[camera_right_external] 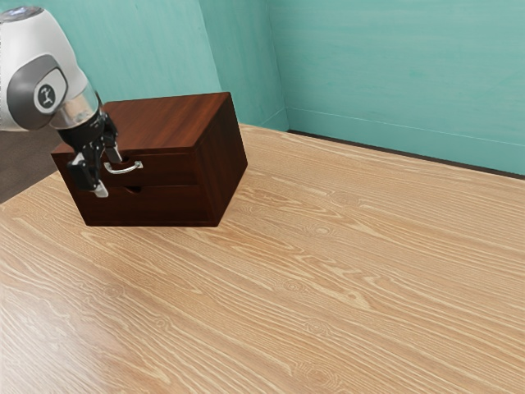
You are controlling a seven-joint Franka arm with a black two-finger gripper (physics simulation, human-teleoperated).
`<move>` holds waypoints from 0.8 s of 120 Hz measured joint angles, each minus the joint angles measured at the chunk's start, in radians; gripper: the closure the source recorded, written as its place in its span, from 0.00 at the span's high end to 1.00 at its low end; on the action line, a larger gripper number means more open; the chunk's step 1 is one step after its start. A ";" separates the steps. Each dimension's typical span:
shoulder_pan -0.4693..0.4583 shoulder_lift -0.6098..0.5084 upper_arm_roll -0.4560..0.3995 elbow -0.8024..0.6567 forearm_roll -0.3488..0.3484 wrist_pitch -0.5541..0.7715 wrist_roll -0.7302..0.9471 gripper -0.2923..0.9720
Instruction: Pull the drawer handle with one arm to open the drawer
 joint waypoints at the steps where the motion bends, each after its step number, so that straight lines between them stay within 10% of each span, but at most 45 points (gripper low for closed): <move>1: 0.001 0.002 0.000 0.000 0.000 0.002 -0.001 0.74; 96: 0.108 0.052 -0.068 -0.063 -0.002 0.201 0.018 0.74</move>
